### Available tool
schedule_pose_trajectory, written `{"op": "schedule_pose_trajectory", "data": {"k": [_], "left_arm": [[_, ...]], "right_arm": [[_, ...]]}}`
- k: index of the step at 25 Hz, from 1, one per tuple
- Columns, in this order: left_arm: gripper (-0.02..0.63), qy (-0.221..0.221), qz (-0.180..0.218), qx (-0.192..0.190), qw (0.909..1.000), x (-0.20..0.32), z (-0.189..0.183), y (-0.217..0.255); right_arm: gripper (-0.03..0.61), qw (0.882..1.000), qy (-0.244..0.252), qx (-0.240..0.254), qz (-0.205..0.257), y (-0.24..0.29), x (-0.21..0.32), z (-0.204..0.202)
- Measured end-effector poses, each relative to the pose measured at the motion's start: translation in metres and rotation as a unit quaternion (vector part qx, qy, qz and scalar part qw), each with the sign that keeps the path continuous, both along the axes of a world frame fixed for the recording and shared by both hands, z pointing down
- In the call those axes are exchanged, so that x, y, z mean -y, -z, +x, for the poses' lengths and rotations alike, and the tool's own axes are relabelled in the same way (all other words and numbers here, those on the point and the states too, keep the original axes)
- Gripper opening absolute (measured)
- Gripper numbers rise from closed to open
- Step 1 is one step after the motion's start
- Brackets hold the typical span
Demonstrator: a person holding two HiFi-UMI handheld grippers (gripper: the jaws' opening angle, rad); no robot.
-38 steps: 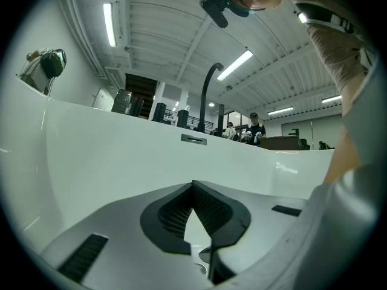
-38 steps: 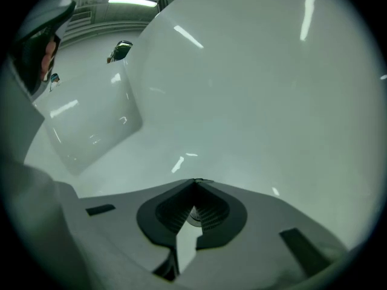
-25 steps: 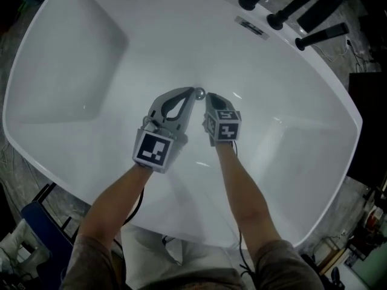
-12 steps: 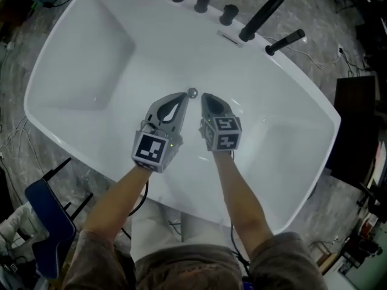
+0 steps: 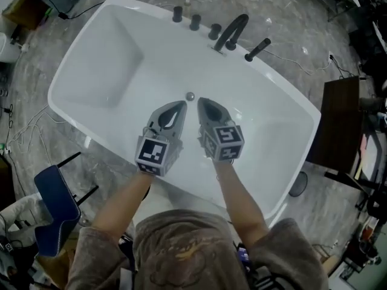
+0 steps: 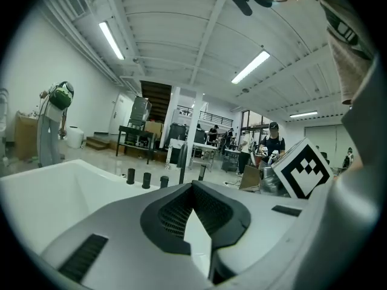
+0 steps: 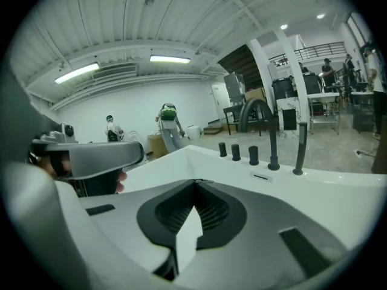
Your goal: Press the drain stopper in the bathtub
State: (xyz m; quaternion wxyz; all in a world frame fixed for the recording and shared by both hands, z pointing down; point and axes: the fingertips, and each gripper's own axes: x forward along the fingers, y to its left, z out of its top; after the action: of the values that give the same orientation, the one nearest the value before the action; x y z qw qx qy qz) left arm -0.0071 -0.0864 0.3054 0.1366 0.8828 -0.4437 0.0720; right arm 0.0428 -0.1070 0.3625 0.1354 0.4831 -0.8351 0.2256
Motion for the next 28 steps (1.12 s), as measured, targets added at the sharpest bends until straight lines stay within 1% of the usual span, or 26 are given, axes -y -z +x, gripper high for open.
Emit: {"op": "schedule_pose_trajectory", "data": {"k": [6, 12, 18, 23, 28], "left_arm": [[0.003, -0.011, 0.005, -0.002, 0.9999, -0.04, 0.011, 0.072], [0.003, -0.013, -0.003, -0.013, 0.9998, -0.087, 0.013, 0.121], [0.003, -0.029, 0.021, -0.004, 0.9993, -0.124, 0.012, 0.147], [0.003, -0.047, 0.037, -0.009, 0.9981, -0.146, 0.016, 0.163], [0.003, -0.062, 0.055, -0.006, 0.9965, -0.17, 0.015, 0.173]], "right_arm": [[0.0, 0.998, 0.045, 0.008, 0.037, 0.092, -0.045, -0.004], [0.0, 0.995, 0.074, 0.033, 0.065, 0.151, -0.093, -0.004], [0.002, 0.99, 0.102, 0.041, 0.091, 0.188, -0.141, -0.001], [0.002, 0.985, 0.112, 0.051, 0.117, 0.216, -0.166, 0.002], [0.002, 0.981, 0.131, 0.065, 0.13, 0.23, -0.195, -0.001]]}}
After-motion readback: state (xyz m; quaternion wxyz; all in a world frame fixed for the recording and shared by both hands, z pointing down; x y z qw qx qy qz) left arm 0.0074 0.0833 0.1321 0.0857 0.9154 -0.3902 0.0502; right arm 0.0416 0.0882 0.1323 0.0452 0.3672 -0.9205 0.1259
